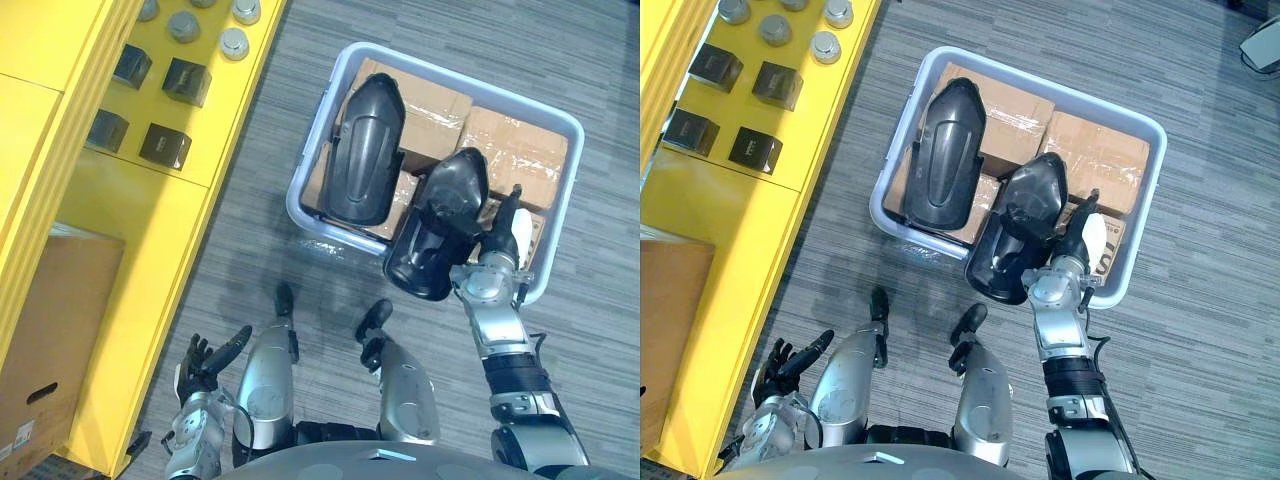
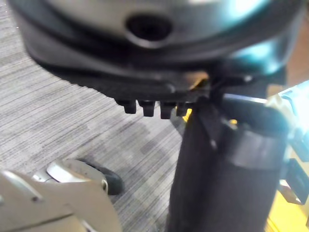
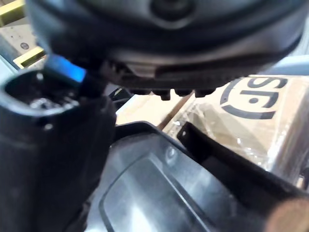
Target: Walk over and take three plastic housings, then place them on the shelf
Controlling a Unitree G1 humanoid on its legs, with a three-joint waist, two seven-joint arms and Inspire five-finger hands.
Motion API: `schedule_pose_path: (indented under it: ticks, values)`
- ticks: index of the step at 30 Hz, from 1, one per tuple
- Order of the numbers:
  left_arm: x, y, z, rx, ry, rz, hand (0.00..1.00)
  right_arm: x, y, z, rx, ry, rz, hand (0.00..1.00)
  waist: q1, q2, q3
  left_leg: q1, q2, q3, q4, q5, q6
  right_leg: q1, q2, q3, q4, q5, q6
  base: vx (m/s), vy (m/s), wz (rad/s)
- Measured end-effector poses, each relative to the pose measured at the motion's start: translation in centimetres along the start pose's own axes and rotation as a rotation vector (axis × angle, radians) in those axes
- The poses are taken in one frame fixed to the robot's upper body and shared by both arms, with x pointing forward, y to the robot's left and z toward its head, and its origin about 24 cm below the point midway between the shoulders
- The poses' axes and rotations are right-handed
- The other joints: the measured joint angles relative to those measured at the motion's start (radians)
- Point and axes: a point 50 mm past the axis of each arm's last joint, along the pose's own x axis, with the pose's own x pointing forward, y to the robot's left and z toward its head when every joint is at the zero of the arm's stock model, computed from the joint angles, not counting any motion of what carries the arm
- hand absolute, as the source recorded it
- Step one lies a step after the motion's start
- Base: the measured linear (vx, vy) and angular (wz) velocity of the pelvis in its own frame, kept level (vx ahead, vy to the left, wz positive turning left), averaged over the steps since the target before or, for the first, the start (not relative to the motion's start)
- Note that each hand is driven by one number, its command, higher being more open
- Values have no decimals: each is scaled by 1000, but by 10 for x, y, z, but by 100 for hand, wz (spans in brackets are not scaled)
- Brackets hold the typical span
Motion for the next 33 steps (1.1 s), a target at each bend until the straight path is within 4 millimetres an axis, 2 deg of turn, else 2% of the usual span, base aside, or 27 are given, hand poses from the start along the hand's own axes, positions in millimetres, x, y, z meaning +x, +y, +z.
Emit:
schedule_pose_path:
  ticks: [8,15,25,33]
  values:
    - [0,1,1,1,-6,6,100,-8,4,0,41,-6,-48,100,-18,-2,0,13,-3,7,-14,4,2,18,6,4,-36,21,6,-4,6,-2]
    - [0,1,1,1,-8,8,100,-11,-6,20,113,-99,-126,100,-21,-6,0,14,-7,11,-15,5,3,20,6,6,-49,30,7,0,0,0]
    - [1,2,3,3,-15,13,100,-17,9,6,64,-60,16,100,-20,-16,1,17,-8,14,-14,5,4,22,4,9,-49,34,6,0,0,0]
    - [1,3,2,5,-8,21,100,-11,24,-3,-18,35,74,100,-17,-16,1,14,-14,5,-15,8,8,25,-1,0,-49,34,7,-6,11,3]
